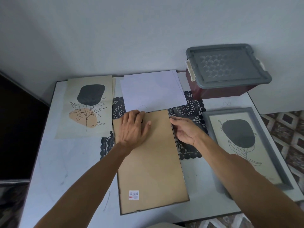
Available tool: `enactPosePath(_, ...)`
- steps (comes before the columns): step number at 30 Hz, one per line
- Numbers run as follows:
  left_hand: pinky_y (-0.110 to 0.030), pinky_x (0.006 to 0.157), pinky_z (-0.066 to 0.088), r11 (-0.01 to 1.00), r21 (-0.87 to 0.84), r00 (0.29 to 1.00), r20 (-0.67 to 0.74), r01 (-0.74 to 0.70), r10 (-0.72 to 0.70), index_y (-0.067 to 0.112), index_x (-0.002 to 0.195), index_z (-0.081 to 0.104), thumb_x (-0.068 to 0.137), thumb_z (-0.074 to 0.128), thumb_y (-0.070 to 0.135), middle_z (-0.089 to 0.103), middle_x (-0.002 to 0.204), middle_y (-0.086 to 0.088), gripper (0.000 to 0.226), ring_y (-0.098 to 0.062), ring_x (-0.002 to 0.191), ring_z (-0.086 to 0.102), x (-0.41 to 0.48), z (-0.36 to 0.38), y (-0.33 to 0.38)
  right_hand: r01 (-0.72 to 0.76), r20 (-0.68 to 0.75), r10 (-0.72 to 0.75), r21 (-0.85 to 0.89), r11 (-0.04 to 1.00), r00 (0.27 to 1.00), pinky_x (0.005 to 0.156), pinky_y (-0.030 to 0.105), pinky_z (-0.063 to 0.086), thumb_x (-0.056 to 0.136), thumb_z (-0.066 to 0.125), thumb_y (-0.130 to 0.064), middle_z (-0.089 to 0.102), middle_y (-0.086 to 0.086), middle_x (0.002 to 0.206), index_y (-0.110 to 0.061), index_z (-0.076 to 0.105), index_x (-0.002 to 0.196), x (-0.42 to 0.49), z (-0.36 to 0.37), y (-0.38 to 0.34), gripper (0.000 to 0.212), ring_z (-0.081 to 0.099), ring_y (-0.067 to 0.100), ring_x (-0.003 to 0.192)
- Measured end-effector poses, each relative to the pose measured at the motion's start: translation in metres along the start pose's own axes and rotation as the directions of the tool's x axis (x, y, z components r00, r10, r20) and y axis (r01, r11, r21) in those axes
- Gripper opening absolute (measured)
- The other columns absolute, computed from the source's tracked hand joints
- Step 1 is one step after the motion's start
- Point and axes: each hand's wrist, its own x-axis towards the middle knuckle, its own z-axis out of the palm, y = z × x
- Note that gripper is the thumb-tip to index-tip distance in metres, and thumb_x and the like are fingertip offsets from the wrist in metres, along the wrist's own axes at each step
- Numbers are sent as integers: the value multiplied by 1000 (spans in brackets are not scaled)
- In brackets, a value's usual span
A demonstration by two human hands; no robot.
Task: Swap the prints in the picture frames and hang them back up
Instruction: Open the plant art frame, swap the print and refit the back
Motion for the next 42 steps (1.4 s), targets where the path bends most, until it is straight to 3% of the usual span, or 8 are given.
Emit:
enactPosePath(7, -44, 88, 45, 1000, 2, 997, 75, -5, 4, 8, 124, 60, 96, 41, 53, 57, 117, -11, 56, -31, 101, 52, -1, 0, 5, 88, 20, -85, -178, 980, 996, 83, 37, 57, 103, 51, -24, 75, 12, 104, -5, 72, 106, -5, 18, 1, 28, 72, 23, 93)
enactPosePath(11, -44, 88, 46, 1000, -11, 998, 64, -28, 28, 7, 125, 60, 97, 42, 48, 57, 117, -12, 53, -32, 101, 53, -3, 2, 5, 113, -85, -134, -219, 969, 987, 71, 30, 60, 104, 48, -23, 76, 5, 89, -8, 72, 95, 0, 22, 5, 29, 72, 15, 79)
enactPosePath(15, -45, 90, 46, 999, -43, 999, 42, -33, 35, 5, 125, 60, 98, 41, 43, 58, 118, -13, 50, -33, 102, 53, -1, 2, 8, 123, -133, -157, -229, 966, 979, 90, 40, 57, 104, 48, -27, 74, 11, 106, -6, 71, 102, 4, 20, 11, 31, 70, 22, 99)
enactPosePath(19, -46, 92, 46, 996, -74, 998, 10, -56, 57, 2, 125, 60, 100, 40, 41, 58, 117, -15, 50, -35, 102, 54, -4, 5, 6, 90, -131, -113, -169, 982, 985, 87, 40, 57, 102, 53, -29, 73, 13, 107, -2, 69, 112, 4, 18, 9, 33, 71, 24, 96)
enactPosePath(23, -46, 92, 46, 996, -69, 998, 10, -57, 58, 3, 126, 59, 98, 43, 43, 57, 117, -15, 51, -34, 103, 53, -1, 5, 6, 72, -76, -78, -69, 995, 994, 73, 35, 58, 101, 55, -28, 75, 9, 91, -6, 72, 97, 0, 14, 8, 28, 70, 20, 79)
enactPosePath(28, -43, 89, 45, 999, -50, 989, 145, -5, 12, 10, 126, 59, 95, 39, 54, 56, 116, -11, 58, -31, 100, 52, 10, 3, 9, 63, -82, -73, -108, 992, 994, 81, 38, 55, 103, 51, -28, 74, 9, 97, -7, 71, 102, 4, 13, 4, 29, 69, 21, 85)
enactPosePath(33, -44, 89, 44, 943, -220, 916, 370, 251, -157, 15, 106, 59, 96, 45, 51, 55, 103, -4, 40, -27, 98, 51, 35, -1, 8, 45, -104, -63, -167, 985, 993, 62, 29, 55, 104, 48, -26, 76, 4, 88, -9, 72, 98, 3, 16, 6, 30, 71, 14, 73)
enactPosePath(42, -42, 83, 47, 966, -221, 912, 410, 131, -30, 18, 103, 59, 98, 52, 41, 56, 97, -2, 25, -26, 90, 53, 49, -5, 11, 46, -242, -77, -134, 990, 967, 70, 34, 57, 102, 52, -29, 73, 3, 94, -14, 71, 95, 7, 16, 7, 25, 68, 18, 82)
